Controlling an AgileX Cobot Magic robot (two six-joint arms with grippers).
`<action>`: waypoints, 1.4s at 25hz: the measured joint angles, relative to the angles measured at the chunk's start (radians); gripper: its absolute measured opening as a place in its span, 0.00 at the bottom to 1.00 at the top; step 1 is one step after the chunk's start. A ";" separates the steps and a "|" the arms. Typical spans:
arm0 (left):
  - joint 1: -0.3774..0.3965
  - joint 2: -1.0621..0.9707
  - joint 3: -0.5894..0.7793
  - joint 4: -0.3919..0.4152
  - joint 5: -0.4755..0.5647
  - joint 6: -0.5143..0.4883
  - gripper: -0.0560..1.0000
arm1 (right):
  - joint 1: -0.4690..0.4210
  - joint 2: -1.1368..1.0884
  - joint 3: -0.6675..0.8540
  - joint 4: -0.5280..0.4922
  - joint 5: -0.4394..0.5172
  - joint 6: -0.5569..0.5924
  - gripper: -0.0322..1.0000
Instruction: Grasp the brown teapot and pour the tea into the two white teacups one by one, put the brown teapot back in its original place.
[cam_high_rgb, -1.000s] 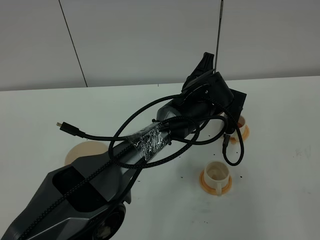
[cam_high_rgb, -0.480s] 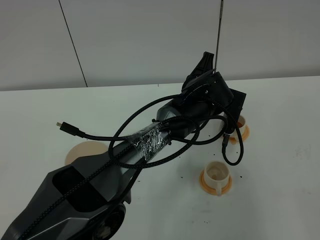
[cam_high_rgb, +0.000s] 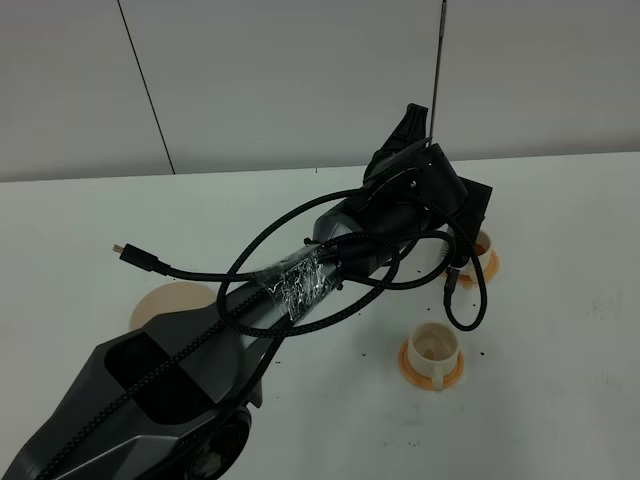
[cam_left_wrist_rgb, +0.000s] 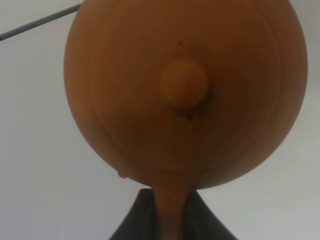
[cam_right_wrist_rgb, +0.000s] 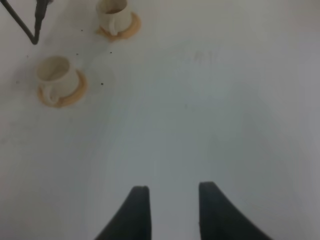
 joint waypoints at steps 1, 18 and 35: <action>0.000 0.000 0.000 0.003 0.000 0.000 0.21 | 0.000 0.000 0.000 0.000 0.000 0.000 0.26; -0.011 0.000 0.000 0.037 -0.007 -0.026 0.21 | 0.000 0.000 0.000 0.000 0.000 0.000 0.26; -0.020 0.000 0.000 0.042 -0.009 -0.034 0.21 | 0.000 0.000 0.000 0.000 0.000 0.000 0.26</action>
